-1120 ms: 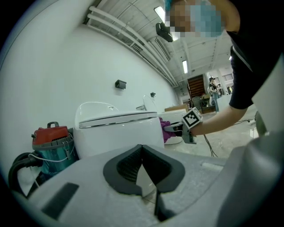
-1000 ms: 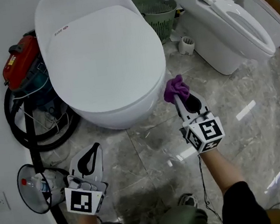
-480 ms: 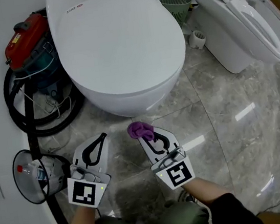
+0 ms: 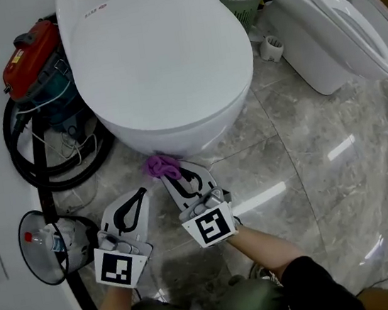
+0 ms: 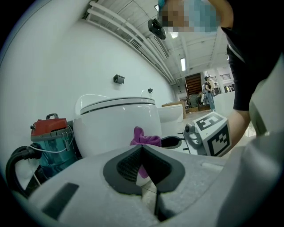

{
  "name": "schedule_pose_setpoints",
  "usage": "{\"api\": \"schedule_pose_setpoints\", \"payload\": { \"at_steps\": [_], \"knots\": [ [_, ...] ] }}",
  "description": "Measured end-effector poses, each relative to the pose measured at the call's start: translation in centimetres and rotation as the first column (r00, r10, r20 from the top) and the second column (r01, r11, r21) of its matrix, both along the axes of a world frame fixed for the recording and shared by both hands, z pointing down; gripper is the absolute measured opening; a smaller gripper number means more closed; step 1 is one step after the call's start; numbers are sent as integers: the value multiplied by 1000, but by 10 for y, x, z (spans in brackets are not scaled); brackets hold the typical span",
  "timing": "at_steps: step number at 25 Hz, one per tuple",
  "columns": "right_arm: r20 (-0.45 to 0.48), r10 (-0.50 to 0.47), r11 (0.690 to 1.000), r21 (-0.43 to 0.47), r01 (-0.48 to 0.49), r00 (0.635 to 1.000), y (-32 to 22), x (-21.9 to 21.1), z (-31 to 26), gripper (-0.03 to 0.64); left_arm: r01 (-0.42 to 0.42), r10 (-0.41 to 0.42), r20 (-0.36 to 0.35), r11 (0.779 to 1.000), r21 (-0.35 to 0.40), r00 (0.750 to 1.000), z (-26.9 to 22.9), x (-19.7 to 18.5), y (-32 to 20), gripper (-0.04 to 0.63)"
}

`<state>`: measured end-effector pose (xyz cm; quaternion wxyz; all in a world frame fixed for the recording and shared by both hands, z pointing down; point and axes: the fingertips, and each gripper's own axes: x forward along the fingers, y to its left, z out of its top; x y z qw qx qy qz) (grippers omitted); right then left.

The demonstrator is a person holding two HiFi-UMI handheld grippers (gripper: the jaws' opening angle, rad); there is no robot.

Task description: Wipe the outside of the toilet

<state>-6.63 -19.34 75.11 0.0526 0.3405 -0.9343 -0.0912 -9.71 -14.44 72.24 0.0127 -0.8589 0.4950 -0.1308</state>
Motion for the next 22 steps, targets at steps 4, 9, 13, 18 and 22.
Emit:
{"api": "schedule_pose_setpoints", "payload": {
  "at_steps": [4, 9, 13, 18, 22],
  "knots": [
    [6, 9, 1000, 0, -9, 1000, 0, 23, -1, 78, -18, 18, 11, 1000, -15, 1000, 7, 9, -3, 3],
    [27, 42, 999, -19, -42, 999, -6, 64, 2, 80, -39, 40, 18, 999, -31, 999, 15, 24, -5, 3],
    [38, 114, 992, -67, -112, 993, -20, 109, 9, 80, -51, 52, 26, 998, -40, 998, 18, 35, -7, 3],
    [28, 266, 958, -116, -261, 964, -57, 170, 19, 79, -63, 65, 34, 997, -54, 997, 24, 48, -9, 3],
    [24, 371, 924, -114, -366, 928, -96, 209, 19, 78, -71, 74, 35, 995, -64, 997, 27, 55, -9, 3]
  ]
}}
